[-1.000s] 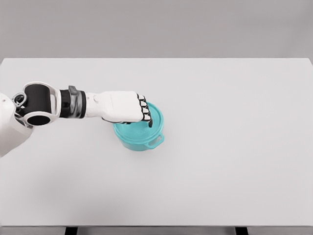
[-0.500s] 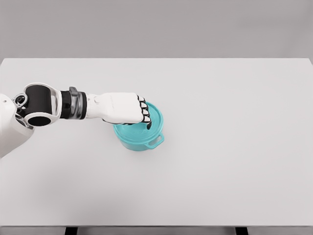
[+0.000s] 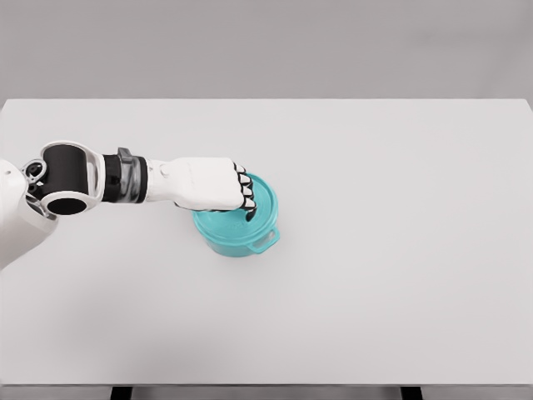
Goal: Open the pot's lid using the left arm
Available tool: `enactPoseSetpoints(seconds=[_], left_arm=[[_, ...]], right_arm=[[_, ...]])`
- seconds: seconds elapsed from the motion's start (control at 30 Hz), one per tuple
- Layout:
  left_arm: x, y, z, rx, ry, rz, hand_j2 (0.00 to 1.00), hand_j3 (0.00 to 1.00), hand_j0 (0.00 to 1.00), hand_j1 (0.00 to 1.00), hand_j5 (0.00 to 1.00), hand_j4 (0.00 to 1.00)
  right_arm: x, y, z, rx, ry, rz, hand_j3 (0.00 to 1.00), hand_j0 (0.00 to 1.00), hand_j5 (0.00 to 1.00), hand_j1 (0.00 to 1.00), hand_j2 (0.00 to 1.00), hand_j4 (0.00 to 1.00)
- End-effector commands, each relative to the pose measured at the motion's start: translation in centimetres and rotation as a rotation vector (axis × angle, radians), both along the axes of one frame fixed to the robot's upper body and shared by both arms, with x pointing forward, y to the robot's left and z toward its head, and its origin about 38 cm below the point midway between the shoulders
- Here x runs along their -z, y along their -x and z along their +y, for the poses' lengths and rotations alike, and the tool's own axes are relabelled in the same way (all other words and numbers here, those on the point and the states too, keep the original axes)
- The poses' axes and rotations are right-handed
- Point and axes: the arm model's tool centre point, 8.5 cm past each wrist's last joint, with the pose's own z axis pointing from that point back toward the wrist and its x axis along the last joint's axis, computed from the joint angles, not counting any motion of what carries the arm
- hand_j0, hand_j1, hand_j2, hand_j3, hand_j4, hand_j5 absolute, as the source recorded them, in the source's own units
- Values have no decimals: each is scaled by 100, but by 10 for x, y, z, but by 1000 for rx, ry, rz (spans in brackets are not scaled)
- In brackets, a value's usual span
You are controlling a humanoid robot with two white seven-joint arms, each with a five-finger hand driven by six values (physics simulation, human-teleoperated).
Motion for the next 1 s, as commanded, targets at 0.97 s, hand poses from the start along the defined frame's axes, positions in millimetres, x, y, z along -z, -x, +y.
enactPoseSetpoints(seconds=[0.97], left_arm=[[-22,-5,37,-62,42,32,49,49,49,49,49,49]], right_arm=[[0,0,0,2,0,2,100,100,100,100,100,100]])
